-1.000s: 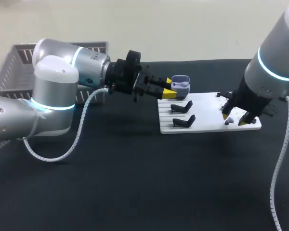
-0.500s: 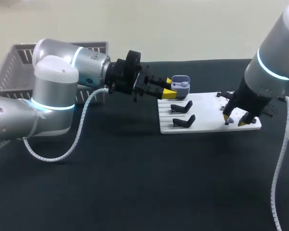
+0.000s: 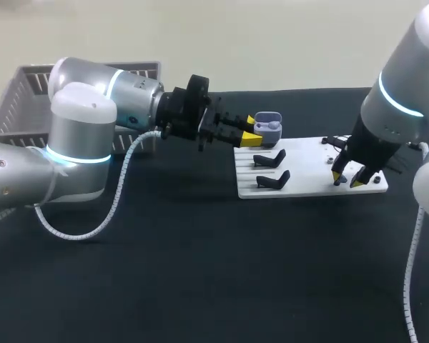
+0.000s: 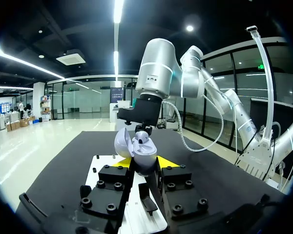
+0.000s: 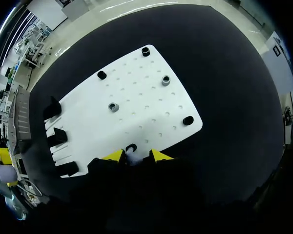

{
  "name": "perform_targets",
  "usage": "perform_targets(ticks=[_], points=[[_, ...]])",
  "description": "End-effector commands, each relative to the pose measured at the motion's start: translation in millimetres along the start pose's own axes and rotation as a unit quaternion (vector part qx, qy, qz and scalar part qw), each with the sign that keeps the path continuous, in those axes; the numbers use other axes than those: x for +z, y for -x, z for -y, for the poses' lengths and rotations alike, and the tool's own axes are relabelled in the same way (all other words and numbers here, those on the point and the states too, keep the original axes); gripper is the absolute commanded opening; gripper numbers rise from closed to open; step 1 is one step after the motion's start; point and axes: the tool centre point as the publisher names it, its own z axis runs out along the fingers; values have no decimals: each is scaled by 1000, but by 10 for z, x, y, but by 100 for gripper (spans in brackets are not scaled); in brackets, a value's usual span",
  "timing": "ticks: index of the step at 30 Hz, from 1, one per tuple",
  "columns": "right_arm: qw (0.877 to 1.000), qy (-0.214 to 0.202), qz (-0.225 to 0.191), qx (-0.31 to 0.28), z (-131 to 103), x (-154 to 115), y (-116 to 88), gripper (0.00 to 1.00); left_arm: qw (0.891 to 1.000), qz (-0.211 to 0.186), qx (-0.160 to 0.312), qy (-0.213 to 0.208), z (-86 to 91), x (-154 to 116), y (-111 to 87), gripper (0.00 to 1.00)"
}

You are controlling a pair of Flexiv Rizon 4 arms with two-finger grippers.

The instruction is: Pick up each earbud case from the left stands, insert the matching earbuds, close the lid, and place the case in the box.

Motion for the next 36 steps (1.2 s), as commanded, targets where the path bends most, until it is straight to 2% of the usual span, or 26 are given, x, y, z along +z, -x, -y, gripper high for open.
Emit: perform_targets(ticks=[1, 12, 14, 15, 21, 28, 36], points=[[1000, 0, -1, 2, -1, 14, 21, 29, 1000, -1, 0, -1, -7, -1, 1, 0], [1000, -3, -7, 4, 12, 64, 16, 22, 1000, -1, 0, -1, -7, -1, 1, 0], [1000, -3, -7, 3, 12, 64, 16, 10, 1000, -1, 0, -1, -7, -1, 1, 0], [1000, -3, -7, 3, 12, 64, 16, 0, 1000, -1, 0, -1, -7, -1, 1, 0], [1000, -2, -2, -1, 8, -34, -4, 0, 1000, -1, 0, -1, -7, -1, 1, 0], [1000, 5, 16, -17, -6, -313, -79, 0, 1000, -1, 0, -1, -7, -1, 1, 0], [997, 17, 56, -55, -78, -867, -169, 0, 1000, -1, 0, -1, -7, -1, 1, 0]])
